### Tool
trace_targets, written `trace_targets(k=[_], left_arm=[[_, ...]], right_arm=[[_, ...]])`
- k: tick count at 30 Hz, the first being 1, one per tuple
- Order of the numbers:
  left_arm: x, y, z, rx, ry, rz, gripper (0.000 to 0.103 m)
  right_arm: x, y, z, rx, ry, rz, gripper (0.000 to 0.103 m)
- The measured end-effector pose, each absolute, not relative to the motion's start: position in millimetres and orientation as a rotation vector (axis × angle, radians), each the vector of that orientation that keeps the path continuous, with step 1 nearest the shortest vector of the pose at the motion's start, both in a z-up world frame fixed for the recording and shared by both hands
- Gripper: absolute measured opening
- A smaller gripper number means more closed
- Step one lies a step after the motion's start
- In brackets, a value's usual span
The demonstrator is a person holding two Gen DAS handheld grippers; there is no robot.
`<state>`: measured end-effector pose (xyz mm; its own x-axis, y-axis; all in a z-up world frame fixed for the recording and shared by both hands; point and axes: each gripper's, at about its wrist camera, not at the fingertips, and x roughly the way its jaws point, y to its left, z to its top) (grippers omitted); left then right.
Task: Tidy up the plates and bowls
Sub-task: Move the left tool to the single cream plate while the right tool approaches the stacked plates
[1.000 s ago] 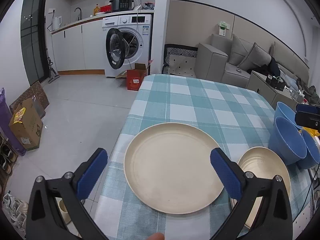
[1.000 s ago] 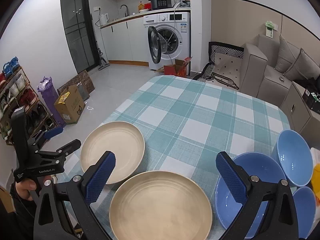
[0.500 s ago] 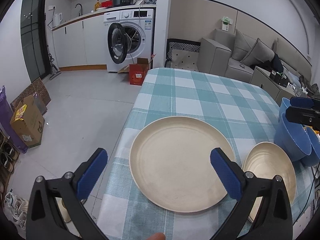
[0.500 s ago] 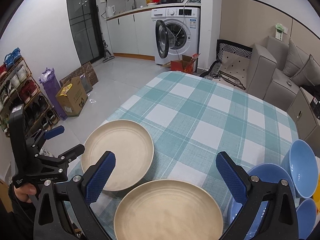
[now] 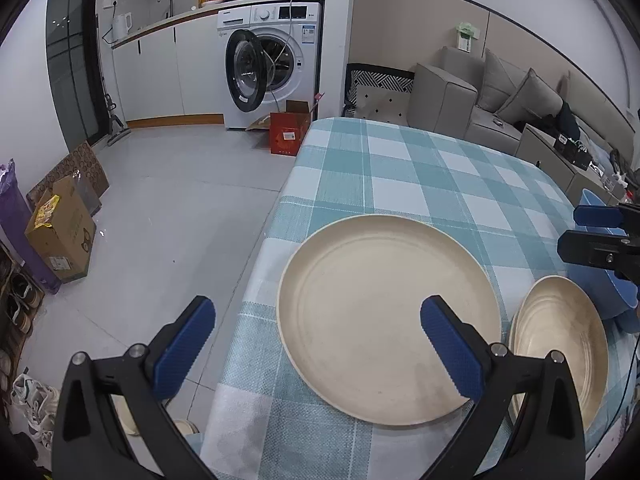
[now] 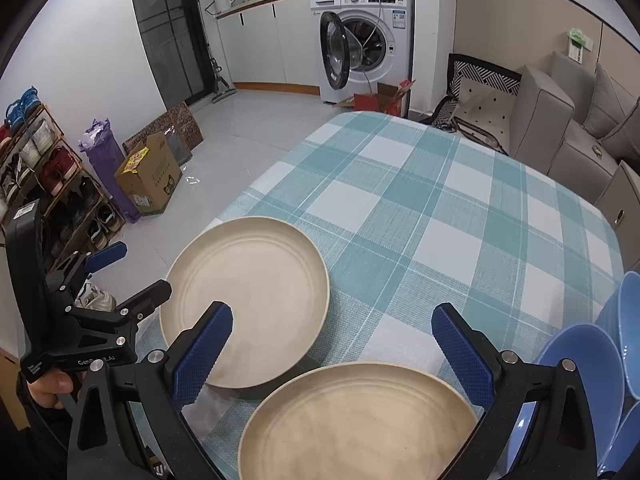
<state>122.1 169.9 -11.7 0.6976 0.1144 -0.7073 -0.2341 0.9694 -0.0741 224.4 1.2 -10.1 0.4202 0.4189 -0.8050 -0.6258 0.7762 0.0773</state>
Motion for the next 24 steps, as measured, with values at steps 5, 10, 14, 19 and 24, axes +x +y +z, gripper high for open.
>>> trace_targets(k=[5, 10, 14, 19, 24], left_arm=[[125.0, 172.9, -19.0, -0.171, 0.792, 0.189, 0.103], [128.9, 177.5, -27.0, -0.181, 0.817, 0.195, 0.103], [130.5, 177.3, -32.5, -0.174, 0.832, 0.201, 0.103], [132.4, 177.8, -38.7, -0.174, 0.850, 0.204, 0.103], [133.8, 177.9, -43.1, -0.175, 0.859, 0.204, 0.103]], right_arm=[[230.0, 11.4, -23.7, -0.252, 0.966, 0.677, 0.102], [234.5, 20.1, -35.0, -0.257, 0.992, 0.682, 0.100], [238.7, 25.8, -43.6, -0.265, 1.008, 0.682, 0.099], [243.3, 31.4, -55.7, -0.266, 1.032, 0.684, 0.094], [246.9, 38.3, -65.5, -0.275, 1.052, 0.687, 0.092]])
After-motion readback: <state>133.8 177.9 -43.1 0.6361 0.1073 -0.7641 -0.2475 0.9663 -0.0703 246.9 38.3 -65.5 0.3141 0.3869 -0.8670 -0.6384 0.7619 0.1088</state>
